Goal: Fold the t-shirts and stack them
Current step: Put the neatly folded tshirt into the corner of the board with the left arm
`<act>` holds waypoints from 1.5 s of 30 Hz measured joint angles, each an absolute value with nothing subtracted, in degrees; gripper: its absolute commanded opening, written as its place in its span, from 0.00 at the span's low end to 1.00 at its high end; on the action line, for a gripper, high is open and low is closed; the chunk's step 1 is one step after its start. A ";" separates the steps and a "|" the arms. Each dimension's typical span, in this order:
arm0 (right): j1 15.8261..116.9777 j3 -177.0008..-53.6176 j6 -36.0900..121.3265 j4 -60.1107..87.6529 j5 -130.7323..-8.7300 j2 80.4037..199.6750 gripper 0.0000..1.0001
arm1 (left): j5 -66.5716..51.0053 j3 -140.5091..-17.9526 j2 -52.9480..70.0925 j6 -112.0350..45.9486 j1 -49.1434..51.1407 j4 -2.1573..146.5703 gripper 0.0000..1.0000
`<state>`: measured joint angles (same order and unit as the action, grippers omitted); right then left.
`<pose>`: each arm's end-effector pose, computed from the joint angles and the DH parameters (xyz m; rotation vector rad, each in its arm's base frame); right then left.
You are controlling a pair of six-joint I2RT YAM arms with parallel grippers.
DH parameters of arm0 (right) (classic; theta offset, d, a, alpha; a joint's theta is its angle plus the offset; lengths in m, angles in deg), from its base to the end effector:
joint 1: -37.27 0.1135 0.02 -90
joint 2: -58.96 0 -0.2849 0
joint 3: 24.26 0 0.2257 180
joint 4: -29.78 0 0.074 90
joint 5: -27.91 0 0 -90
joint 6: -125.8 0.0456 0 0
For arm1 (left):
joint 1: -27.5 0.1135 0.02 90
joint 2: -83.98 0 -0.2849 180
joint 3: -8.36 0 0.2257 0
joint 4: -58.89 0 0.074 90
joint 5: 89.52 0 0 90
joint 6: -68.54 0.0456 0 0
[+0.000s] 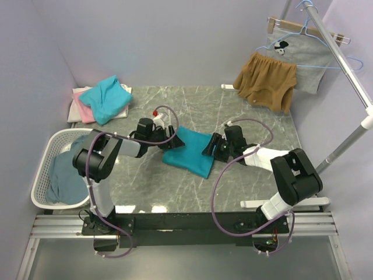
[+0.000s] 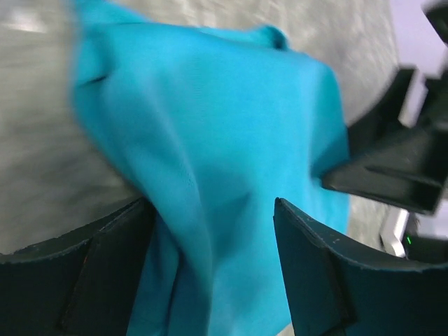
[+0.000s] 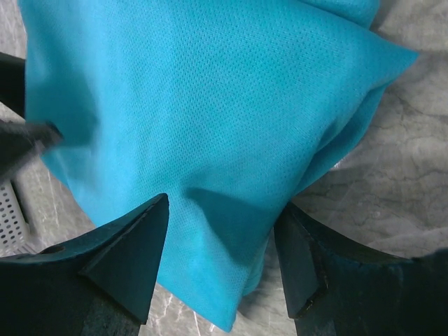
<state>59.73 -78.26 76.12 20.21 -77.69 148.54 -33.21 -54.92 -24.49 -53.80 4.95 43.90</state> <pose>0.2584 0.1201 0.1835 0.2469 2.4759 0.8245 0.3284 -0.1637 0.1673 0.1934 2.2187 -1.1710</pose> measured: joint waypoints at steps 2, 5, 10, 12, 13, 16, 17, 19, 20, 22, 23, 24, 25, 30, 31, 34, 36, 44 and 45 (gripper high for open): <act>59.73 -79.01 75.86 19.91 -77.82 149.15 0.68 | -35.29 -55.35 -25.69 -53.74 3.66 42.52 0.69; 59.73 -80.45 75.35 19.49 -77.90 150.35 0.68 | -37.78 -56.69 -28.03 -53.54 1.96 41.49 0.32; 59.73 -82.20 74.46 18.66 -77.82 151.51 0.68 | -41.67 -58.90 -31.74 -54.68 0.78 42.30 0.01; 59.73 -82.46 74.09 18.14 -77.66 151.53 0.68 | -41.80 -60.40 -32.01 -54.52 0.76 44.09 0.01; 59.71 -82.50 73.85 18.01 -77.58 151.53 0.68 | -41.65 -61.28 -32.03 -54.46 0.73 45.54 0.01; 59.58 -82.50 73.39 17.42 -77.12 151.16 0.69 | -39.66 -64.86 -32.03 -53.49 0.89 50.74 0.01; 59.56 -82.50 73.17 16.72 -76.55 150.72 0.70 | -38.63 -66.81 -32.03 -53.01 1.06 53.47 0.01; 59.49 -82.48 72.67 15.23 -75.39 149.39 0.71 | -36.62 -71.51 -32.01 -51.77 1.87 58.67 0.01; 59.45 -82.48 72.27 14.44 -74.84 148.34 0.72 | -35.79 -74.09 -32.03 -51.00 2.59 61.16 0.01; 59.41 -82.48 71.59 13.31 -74.36 146.40 0.72 | -34.07 -80.56 -32.09 -49.30 4.62 66.63 0.01; 59.38 -82.50 71.18 12.89 -74.17 145.59 0.72 | -33.13 -84.10 -32.18 -48.36 6.02 69.10 0.01; 59.36 -82.55 70.76 12.45 -74.17 144.95 0.72 | -32.38 -87.35 -32.20 -47.31 7.36 71.30 0.01; 59.34 -82.66 70.39 12.06 -74.17 144.65 0.72 | -31.53 -91.11 -32.42 -46.11 8.89 73.53 0.01; 59.34 -83.68 69.12 10.40 -74.63 144.67 0.72 | -28.52 -108.14 -35.98 -41.26 17.00 81.75 0.01; 59.34 -84.01 69.08 10.40 -74.93 144.85 0.72 | -28.14 -111.09 -37.05 -40.47 18.66 83.09 0.01; 59.34 -85.17 69.15 10.84 -75.91 146.16 0.72 | -27.77 -116.97 -39.79 -38.35 23.25 86.34 0.01; 59.34 -85.78 69.23 11.25 -76.90 147.51 0.71 | -27.66 -120.07 -41.67 -37.12 26.46 88.00 0.01; 59.34 -87.99 69.63 12.39 -80.85 154.44 0.71 | -27.62 -126.37 -46.72 -34.22 38.26 90.91 0.01; 59.34 -88.19 69.80 12.50 -81.42 155.10 0.70 | -27.44 -126.21 -46.72 -34.17 39.49 91.00 0.01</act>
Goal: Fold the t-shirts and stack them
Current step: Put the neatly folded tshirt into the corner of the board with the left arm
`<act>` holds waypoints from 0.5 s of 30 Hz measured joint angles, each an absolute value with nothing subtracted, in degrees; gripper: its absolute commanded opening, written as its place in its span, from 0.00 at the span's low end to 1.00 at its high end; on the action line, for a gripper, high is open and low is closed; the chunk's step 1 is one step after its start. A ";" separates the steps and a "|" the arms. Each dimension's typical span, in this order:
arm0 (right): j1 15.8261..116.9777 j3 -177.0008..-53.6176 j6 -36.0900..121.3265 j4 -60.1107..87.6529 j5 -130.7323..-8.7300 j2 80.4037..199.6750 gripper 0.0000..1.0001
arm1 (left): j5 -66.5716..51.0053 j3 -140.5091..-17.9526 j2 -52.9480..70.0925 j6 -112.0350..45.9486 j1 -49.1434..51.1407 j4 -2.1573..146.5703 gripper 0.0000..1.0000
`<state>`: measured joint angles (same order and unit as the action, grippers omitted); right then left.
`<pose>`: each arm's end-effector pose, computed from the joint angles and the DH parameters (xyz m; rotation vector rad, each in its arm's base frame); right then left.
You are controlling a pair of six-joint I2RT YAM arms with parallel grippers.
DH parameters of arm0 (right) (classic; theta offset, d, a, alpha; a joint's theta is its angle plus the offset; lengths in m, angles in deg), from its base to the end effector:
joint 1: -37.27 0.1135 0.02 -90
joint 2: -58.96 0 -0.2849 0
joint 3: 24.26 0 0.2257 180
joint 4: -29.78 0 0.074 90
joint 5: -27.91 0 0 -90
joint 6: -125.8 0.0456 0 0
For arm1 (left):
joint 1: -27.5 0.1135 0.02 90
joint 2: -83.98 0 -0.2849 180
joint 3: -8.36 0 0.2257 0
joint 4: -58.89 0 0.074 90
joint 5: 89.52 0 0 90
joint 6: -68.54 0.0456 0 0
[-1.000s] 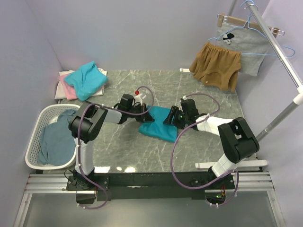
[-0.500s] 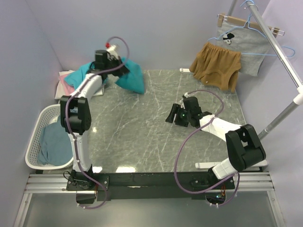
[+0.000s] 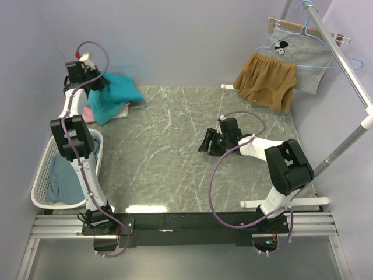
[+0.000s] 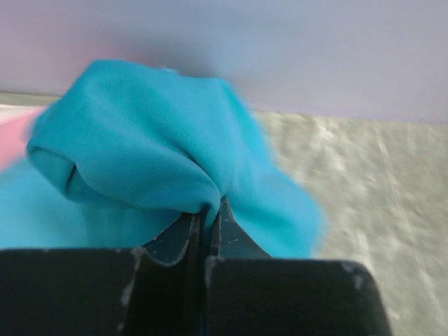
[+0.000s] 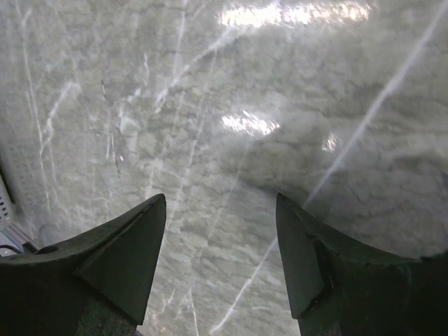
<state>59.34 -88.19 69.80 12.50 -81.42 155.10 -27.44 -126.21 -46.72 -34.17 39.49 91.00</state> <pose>0.2885 0.1333 0.1875 0.1055 2.5510 0.8250 0.5245 0.0896 0.2906 -0.1385 2.0346 -0.5090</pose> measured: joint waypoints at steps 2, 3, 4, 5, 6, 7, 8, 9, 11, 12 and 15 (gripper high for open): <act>59.34 -88.84 69.87 12.96 -82.25 155.86 0.70 | -26.33 -120.93 -45.16 -34.85 41.96 84.83 0.01; 59.34 -88.91 69.87 13.22 -82.49 156.04 0.70 | -25.67 -116.69 -43.76 -35.64 42.87 81.69 0.01; 59.34 -88.95 69.93 13.37 -82.80 156.21 0.70 | -24.80 -112.34 -42.26 -36.53 43.99 79.28 0.03; 59.34 -88.97 70.04 13.52 -83.02 156.32 0.70 | -23.93 -108.58 -41.25 -37.89 44.91 76.90 0.11; 59.34 -88.97 70.06 13.59 -83.19 156.36 0.70 | -23.40 -106.19 -40.77 -38.89 45.52 75.26 0.15; 59.34 -88.97 70.06 13.61 -83.28 156.39 0.70 | -22.53 -104.25 -40.66 -39.77 46.24 73.82 0.24; 59.34 -88.97 70.06 13.61 -83.39 156.39 0.70 | -21.11 -102.83 -40.66 -40.99 46.87 72.83 0.45; 59.34 -88.97 70.06 13.61 -83.43 156.39 0.70 | -19.99 -101.93 -40.68 -41.76 47.33 72.62 0.50; 59.34 -88.97 70.02 13.59 -83.48 156.39 0.70 | -18.00 -101.14 -40.70 -43.53 47.97 72.49 0.65; 59.34 -88.97 70.02 13.59 -83.52 156.39 0.70 | -17.22 -101.14 -40.70 -44.45 48.16 71.94 0.73; 59.34 -88.97 69.96 13.59 -83.59 156.39 0.70 | -16.17 -100.90 -40.70 -46.44 48.32 69.93 0.98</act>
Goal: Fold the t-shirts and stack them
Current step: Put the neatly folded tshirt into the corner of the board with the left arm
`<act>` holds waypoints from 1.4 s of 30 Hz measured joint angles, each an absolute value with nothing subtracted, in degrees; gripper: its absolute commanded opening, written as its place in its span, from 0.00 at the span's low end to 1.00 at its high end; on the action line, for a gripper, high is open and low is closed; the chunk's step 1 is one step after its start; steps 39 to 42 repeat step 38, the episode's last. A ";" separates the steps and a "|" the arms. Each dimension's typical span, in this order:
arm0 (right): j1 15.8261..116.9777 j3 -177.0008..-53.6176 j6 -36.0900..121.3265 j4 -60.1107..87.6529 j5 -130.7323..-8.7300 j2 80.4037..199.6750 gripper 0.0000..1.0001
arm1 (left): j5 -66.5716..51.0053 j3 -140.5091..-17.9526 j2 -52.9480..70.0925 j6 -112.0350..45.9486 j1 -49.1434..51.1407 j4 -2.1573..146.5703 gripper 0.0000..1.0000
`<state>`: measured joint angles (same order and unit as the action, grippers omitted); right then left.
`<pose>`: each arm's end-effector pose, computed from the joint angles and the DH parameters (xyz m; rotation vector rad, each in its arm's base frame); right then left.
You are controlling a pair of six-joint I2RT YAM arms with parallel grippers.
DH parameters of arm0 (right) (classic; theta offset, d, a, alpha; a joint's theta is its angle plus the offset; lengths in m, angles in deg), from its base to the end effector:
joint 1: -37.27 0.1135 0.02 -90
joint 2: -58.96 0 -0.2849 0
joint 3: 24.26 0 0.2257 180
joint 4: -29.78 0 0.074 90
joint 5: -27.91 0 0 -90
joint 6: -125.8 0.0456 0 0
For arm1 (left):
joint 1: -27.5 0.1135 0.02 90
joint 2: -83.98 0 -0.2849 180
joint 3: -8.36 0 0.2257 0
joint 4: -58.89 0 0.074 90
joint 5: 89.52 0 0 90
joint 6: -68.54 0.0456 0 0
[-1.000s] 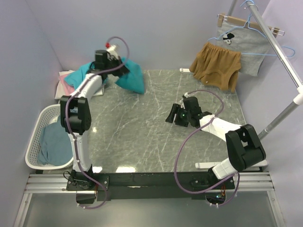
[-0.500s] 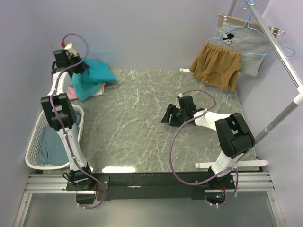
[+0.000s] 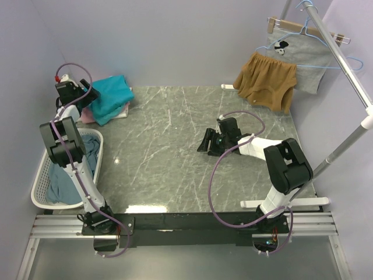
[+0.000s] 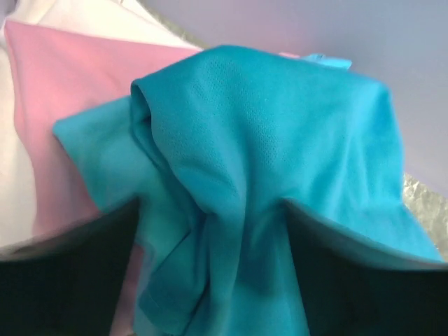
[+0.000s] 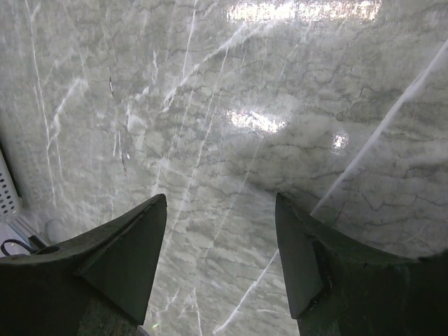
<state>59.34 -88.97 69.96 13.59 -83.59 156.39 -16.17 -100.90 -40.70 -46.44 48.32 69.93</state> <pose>0.2933 0.1369 0.1863 0.0878 2.5469 0.8746 0.4767 0.1673 0.2353 -0.6175 1.9322 -0.3408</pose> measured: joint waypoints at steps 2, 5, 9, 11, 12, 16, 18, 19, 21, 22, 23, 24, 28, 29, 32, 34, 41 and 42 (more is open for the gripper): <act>59.34 -88.97 69.85 13.59 -83.61 156.39 0.70 | -16.06 -99.75 -40.49 -47.66 48.32 67.92 1.00; 59.34 -88.97 69.78 13.61 -83.59 156.39 0.70 | -15.84 -97.10 -39.00 -49.71 48.30 66.89 0.99; 59.34 -88.97 69.39 13.57 -82.91 156.25 0.70 | -15.75 -92.01 -32.22 -52.14 48.10 66.17 0.99; 59.34 -88.97 69.12 13.37 -82.10 155.91 0.71 | -15.51 -89.58 -26.58 -52.75 47.68 65.67 0.99; 59.34 -88.97 68.88 13.15 -81.62 155.60 0.71 | -15.34 -88.82 -24.14 -52.82 47.33 65.67 1.00; 59.34 -88.97 67.33 11.80 -79.59 153.98 0.82 | -14.44 -86.00 -12.82 -53.45 43.51 65.40 0.99; 59.34 -89.00 66.33 10.81 -77.86 152.95 0.99 | -13.52 -83.16 -7.88 -53.56 40.40 64.53 0.99; 59.34 -89.00 65.91 10.27 -76.90 152.32 1.00 | -12.93 -81.17 -5.30 -53.43 38.09 64.49 0.99; 59.36 -88.97 64.58 8.72 -73.47 150.13 1.00 | -9.89 -77.63 -1.49 -52.56 32.82 65.18 1.00; 59.34 -88.97 64.03 8.13 -71.81 148.58 1.00 | -8.41 -76.34 -0.31 -52.29 30.04 65.73 0.99; 59.34 -88.97 63.42 7.69 -70.12 146.83 1.00 | -6.22 -74.63 0.74 -52.10 26.88 66.12 0.99; 59.34 -88.97 62.92 7.27 -68.35 145.00 1.00 | -4.08 -72.88 1.63 -52.07 24.16 66.34 0.99; 59.36 -88.03 60.05 6.68 -59.65 135.45 1.00 | 3.85 -64.38 5.79 -52.14 13.41 68.35 1.00; 59.36 -87.57 59.31 6.71 -57.62 132.76 1.00 | 5.71 -62.37 6.97 -52.18 11.62 69.36 0.99; 59.36 -85.69 57.41 7.54 -52.53 126.25 1.00 | 11.42 -56.99 11.25 -52.36 7.64 71.26 1.00; 59.36 -83.92 56.51 8.08 -49.97 123.03 1.00 | 15.18 -53.47 15.38 -52.49 5.50 72.68 1.00; 59.36 -80.56 56.03 8.85 -47.57 120.98 1.00 | 23.05 -47.92 23.16 -53.76 2.48 73.75 1.00; 59.36 -80.56 56.03 8.85 -47.57 120.98 1.00 | 23.05 -47.92 23.16 -53.76 2.48 73.75 1.00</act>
